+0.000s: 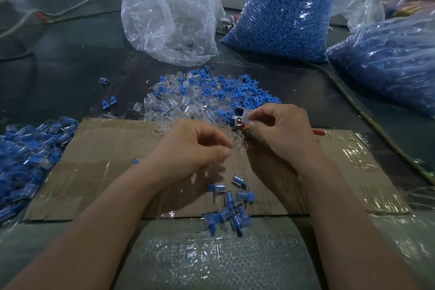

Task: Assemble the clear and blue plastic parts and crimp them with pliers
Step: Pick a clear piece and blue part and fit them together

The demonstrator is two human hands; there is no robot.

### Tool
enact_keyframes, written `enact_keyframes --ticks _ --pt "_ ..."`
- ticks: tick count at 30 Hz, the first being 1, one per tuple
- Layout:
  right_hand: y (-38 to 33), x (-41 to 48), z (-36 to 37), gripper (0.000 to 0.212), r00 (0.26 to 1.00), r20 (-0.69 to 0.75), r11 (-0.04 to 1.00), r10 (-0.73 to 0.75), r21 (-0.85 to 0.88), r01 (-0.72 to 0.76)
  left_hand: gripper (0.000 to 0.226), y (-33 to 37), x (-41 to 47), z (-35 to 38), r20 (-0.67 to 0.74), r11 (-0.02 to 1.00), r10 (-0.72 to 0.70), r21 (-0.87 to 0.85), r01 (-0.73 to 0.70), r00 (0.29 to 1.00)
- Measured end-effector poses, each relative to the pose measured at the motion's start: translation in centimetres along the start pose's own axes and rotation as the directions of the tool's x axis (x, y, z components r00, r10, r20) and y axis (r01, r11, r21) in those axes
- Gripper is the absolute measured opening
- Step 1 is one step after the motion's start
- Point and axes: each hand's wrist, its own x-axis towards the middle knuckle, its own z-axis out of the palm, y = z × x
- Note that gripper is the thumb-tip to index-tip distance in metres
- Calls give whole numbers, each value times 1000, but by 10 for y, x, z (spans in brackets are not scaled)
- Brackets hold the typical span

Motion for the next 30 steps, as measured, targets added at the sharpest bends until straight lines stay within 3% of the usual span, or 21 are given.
enact_keyframes --ticks 2,4,8,11,15,25,30 --pt "-1 0 4 13 1000 0 999 -15 -49 15 12 -7 4 2 -263 974 90 224 -30 960" --pt "-3 1 9 15 999 14 993 -46 -106 48 7 -12 6 2 -375 910 193 415 -22 907" --pt "-6 2 19 24 993 62 974 -103 -198 113 26 -20 11 3 -307 745 306 666 -26 901" --pt "-8 5 26 28 985 111 954 -129 -256 154 41 -24 15 4 -235 625 269 780 16 934" --pt "-9 7 33 28 980 139 945 -141 -277 175 40 -25 17 5 -196 586 184 808 52 963" --pt "-15 8 43 21 961 226 890 -160 -387 239 26 -27 17 2 -287 673 291 740 19 913" --pt "-12 8 40 13 968 167 913 -188 -334 234 14 -25 16 0 -356 741 369 670 -40 858"
